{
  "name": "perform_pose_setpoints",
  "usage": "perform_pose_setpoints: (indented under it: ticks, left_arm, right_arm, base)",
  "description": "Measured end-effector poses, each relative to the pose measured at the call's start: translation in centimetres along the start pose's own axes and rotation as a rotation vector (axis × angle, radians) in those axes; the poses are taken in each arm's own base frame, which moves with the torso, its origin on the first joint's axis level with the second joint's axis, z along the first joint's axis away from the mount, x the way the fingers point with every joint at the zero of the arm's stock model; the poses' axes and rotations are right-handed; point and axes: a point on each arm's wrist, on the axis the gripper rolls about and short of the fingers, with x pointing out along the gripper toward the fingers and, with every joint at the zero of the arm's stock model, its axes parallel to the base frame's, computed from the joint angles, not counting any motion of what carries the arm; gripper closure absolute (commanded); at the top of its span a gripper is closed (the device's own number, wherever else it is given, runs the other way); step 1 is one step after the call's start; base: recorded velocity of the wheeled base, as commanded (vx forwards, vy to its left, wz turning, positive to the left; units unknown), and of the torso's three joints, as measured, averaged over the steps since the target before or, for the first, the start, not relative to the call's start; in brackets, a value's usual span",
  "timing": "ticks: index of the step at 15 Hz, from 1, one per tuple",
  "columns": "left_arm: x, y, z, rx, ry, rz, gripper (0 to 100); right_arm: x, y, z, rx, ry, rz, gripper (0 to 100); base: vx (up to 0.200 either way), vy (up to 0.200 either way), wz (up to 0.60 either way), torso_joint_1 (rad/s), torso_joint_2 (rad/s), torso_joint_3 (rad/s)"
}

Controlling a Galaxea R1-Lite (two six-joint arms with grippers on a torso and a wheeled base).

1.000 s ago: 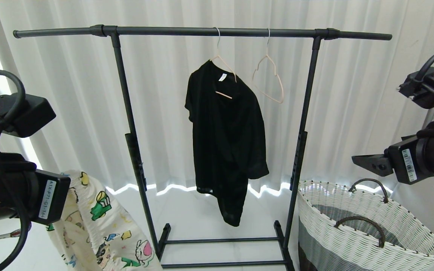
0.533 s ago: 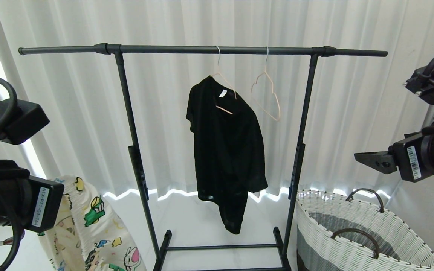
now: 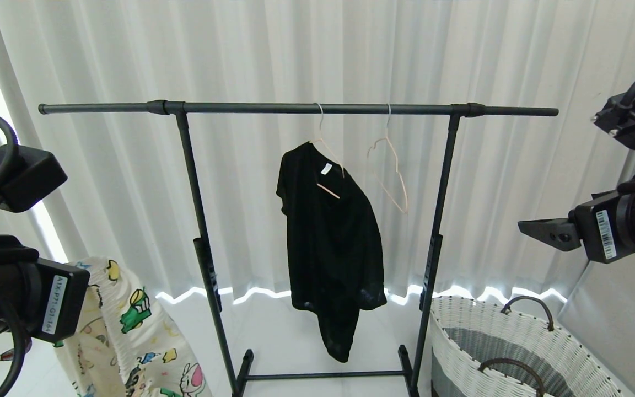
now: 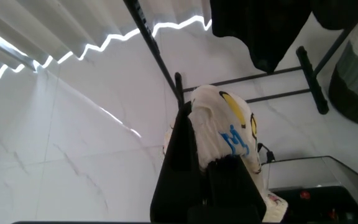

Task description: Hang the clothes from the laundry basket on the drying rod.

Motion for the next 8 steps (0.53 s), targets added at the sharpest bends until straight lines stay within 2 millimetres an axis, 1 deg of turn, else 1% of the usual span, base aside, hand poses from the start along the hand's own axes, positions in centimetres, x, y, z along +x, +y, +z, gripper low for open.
perform_pose_setpoints:
  ticks: [5, 8]
  left_arm:
    - [0.01, 0.0, 0.0, 0.0, 0.0, 0.0, 100]
    - [0.04, -0.03, 0.06, -0.001, -0.004, 0.0, 100]
  right_arm:
    - [0.05, -0.03, -0.03, 0.003, 0.001, -0.002, 0]
    - [0.52, -0.22, 0.19, 0.035, -0.039, -0.017, 0]
  base:
    - [0.0, 0.0, 0.0, 0.228, -0.5, -0.283]
    - [0.0, 0.0, 0.0, 0.245, -0.53, -0.287]
